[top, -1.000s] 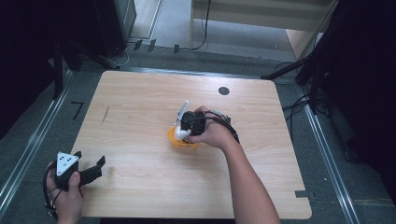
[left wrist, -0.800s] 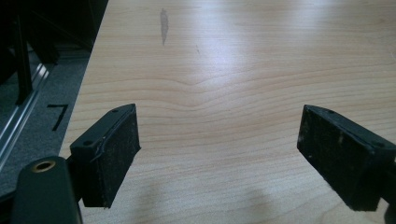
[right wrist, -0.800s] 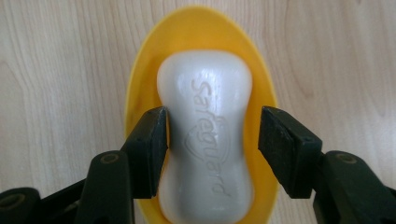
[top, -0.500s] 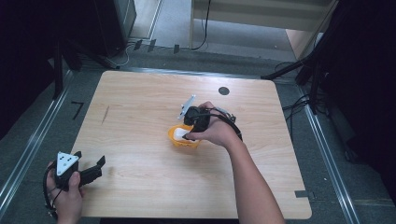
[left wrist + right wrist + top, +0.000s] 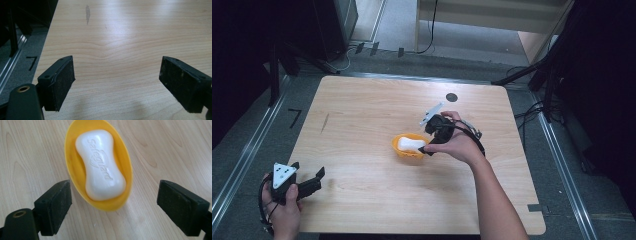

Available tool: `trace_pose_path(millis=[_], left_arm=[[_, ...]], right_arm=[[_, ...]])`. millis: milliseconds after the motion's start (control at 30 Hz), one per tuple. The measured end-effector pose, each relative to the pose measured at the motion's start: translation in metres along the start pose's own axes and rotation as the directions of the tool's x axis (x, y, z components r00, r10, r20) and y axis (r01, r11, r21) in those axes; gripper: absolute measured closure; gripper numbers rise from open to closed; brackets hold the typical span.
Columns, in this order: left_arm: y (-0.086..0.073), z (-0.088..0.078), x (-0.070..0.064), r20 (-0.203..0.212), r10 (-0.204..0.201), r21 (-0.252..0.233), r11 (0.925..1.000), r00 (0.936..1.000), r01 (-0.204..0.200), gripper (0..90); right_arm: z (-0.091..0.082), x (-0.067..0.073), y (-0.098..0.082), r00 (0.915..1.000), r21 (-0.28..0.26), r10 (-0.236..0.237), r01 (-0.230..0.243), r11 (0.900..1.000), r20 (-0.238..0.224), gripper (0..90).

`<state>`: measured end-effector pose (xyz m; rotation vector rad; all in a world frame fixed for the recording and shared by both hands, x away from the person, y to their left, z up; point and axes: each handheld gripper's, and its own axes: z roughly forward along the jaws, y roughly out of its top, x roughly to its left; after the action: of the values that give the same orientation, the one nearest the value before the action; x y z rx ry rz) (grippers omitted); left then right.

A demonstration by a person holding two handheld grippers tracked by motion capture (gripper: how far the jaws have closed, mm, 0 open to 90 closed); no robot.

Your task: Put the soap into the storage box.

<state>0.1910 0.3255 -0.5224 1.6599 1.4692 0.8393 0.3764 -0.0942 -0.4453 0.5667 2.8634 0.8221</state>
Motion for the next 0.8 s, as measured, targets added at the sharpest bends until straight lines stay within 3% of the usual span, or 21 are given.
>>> trace_pose_path(millis=[67, 233, 300, 533, 800], left_arm=[[0.000, 0.000, 0.000, -0.001, 0.000, -0.001, 1.0000, 1.0000, 0.000, 13.9], [0.000, 0.000, 0.000, -0.001, 0.001, -0.001, 1.0000, 1.0000, -0.001, 13.9], [0.000, 0.000, 0.000, 0.000, 0.001, 0.000, 1.0000, 1.0000, -0.001, 13.9], [0.000, 0.000, 0.000, -0.002, -0.001, 0.001, 1.0000, 1.0000, 0.001, 13.8], [0.000, 0.000, 0.000, -0.001, -0.007, -0.002, 1.0000, 1.0000, 0.007, 13.8]], right_arm=[[-0.004, -0.003, -0.008, 0.9994, -0.015, 0.034, -0.034, 0.999, -0.002, 9.4], [-0.010, -0.007, -0.020, 0.9975, -0.025, 0.070, -0.070, 0.997, -0.005, 0.0], [-0.013, -0.007, -0.025, 0.9963, -0.042, 0.085, -0.086, 0.995, -0.013, 0.0], [-0.018, -0.007, -0.044, 0.9899, -0.046, 0.139, -0.137, 0.989, 0.029, 0.0], [-0.023, -0.006, -0.070, 0.9763, -0.078, 0.208, -0.203, 0.976, 0.062, 0.0]])
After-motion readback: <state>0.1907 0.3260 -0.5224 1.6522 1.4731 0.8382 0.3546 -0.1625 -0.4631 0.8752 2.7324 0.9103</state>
